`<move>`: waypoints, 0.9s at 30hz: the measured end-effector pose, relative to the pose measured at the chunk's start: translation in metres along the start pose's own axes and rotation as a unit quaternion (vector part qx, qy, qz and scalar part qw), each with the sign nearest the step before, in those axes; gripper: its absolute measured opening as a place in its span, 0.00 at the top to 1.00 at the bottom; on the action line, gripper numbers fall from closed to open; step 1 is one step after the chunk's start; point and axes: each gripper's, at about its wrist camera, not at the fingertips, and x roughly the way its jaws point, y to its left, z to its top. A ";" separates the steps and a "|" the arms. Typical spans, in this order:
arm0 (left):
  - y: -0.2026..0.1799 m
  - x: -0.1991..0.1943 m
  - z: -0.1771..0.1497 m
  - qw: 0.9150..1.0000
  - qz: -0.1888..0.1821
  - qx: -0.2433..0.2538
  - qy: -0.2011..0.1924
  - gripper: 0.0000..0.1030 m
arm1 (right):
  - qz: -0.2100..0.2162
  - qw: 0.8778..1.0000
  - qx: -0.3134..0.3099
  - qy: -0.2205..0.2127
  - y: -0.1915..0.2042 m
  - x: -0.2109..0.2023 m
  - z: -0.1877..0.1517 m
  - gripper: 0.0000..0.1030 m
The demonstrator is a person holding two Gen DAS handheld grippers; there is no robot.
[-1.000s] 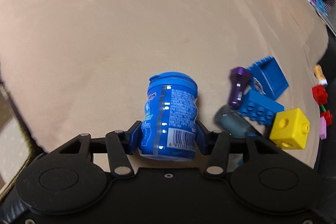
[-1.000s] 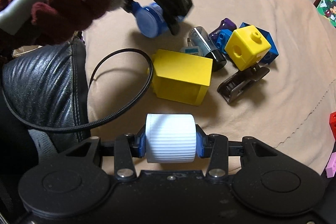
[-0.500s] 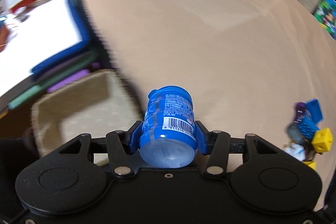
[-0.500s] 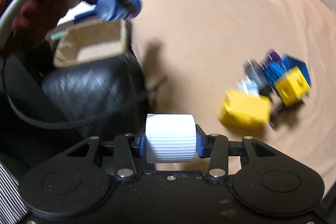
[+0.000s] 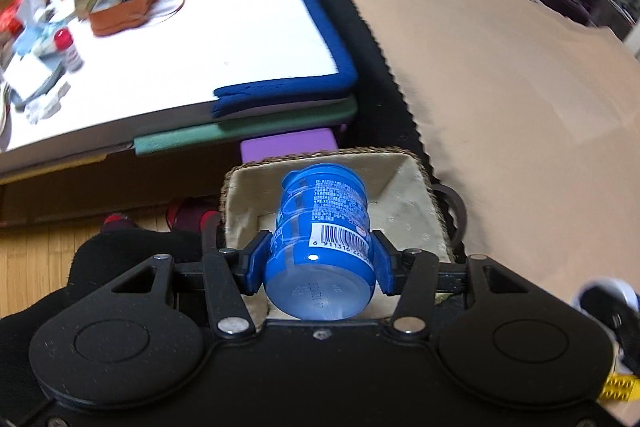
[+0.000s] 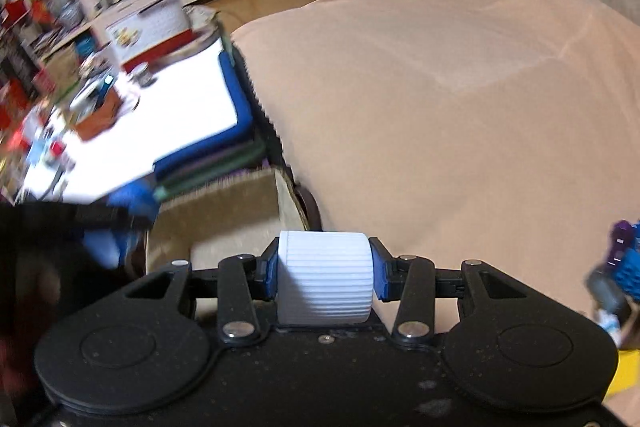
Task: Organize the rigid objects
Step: 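Carry the blue jar and white cup into the basket and open both grippers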
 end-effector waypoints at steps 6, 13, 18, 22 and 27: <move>0.018 0.012 -0.006 0.999 0.010 -0.024 0.019 0.51 | 0.015 0.998 0.050 0.045 0.027 0.062 0.010 0.59; 0.019 0.021 -0.007 0.998 0.015 -0.031 0.046 0.51 | -0.001 0.994 0.046 0.095 0.047 0.107 -0.004 0.59; 0.018 0.026 -0.005 0.998 0.023 -0.031 0.052 0.51 | -0.005 0.996 0.032 0.086 0.057 0.110 -0.002 0.59; 0.018 0.026 -0.005 0.998 0.023 -0.030 0.052 0.51 | 0.000 0.996 0.041 0.082 0.057 0.111 0.006 0.59; 0.012 0.025 -0.005 0.998 0.032 -0.021 0.043 0.42 | 0.001 0.997 0.028 0.074 0.060 0.109 0.007 0.55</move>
